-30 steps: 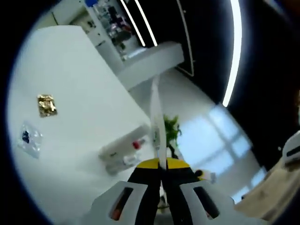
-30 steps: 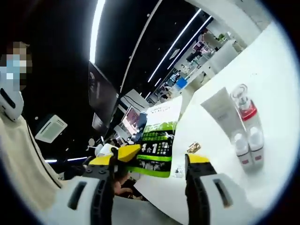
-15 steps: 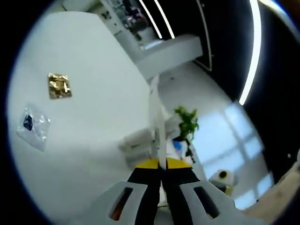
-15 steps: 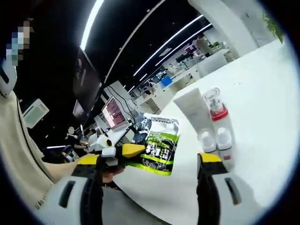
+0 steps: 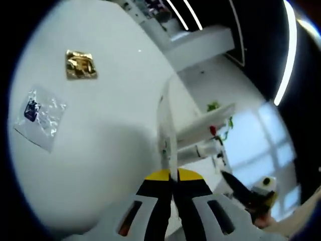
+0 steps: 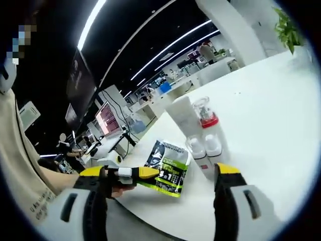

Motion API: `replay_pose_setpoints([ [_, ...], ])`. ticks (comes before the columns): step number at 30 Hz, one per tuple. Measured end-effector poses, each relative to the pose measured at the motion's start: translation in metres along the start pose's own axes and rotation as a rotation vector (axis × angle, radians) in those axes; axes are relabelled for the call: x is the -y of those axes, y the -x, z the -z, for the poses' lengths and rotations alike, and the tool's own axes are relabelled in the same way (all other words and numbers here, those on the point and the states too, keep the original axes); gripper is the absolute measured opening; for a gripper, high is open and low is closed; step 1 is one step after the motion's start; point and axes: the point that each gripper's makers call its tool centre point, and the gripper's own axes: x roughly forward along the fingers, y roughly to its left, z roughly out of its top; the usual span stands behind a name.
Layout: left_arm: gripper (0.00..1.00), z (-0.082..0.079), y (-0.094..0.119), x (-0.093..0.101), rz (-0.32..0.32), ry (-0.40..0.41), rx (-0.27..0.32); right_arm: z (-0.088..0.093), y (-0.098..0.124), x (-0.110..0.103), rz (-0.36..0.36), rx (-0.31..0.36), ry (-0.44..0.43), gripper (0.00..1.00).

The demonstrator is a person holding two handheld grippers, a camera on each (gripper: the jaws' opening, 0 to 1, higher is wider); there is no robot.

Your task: Arrange the skincare products in the storage area until every visible bottle or jar stands upright without overlapping.

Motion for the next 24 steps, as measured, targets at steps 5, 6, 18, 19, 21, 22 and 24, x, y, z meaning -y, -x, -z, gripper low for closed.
replay_pose_setpoints([
  [5, 0.00, 0.004, -0.005, -0.016, -0.066, -0.026, -0.008, 0.003, 0.003, 0.004, 0.022, -0.001, -0.005, 0.89],
  [6, 0.00, 0.004, -0.004, -0.020, -0.089, -0.033, -0.007, 0.005, 0.004, 0.005, 0.027, -0.005, -0.004, 0.90],
  [18, 0.03, 0.007, -0.005, -0.043, -0.304, -0.299, -0.065, 0.003, 0.006, 0.010, 0.052, 0.005, 0.006, 0.90],
  [19, 0.04, 0.006, -0.005, -0.044, -0.330, -0.349, -0.067, 0.003, 0.006, 0.010, 0.053, 0.006, 0.007, 0.90],
  [21, 0.06, 0.006, -0.006, -0.044, -0.366, -0.420, -0.076, 0.003, 0.006, 0.010, 0.051, 0.006, 0.006, 0.90],
  [22, 0.08, 0.007, -0.006, -0.045, -0.381, -0.452, -0.086, 0.003, 0.005, 0.010, 0.052, 0.006, 0.006, 0.90],
  [24, 0.10, 0.009, -0.005, -0.049, -0.420, -0.513, -0.107, 0.003, 0.005, 0.010, 0.051, 0.006, 0.005, 0.90],
])
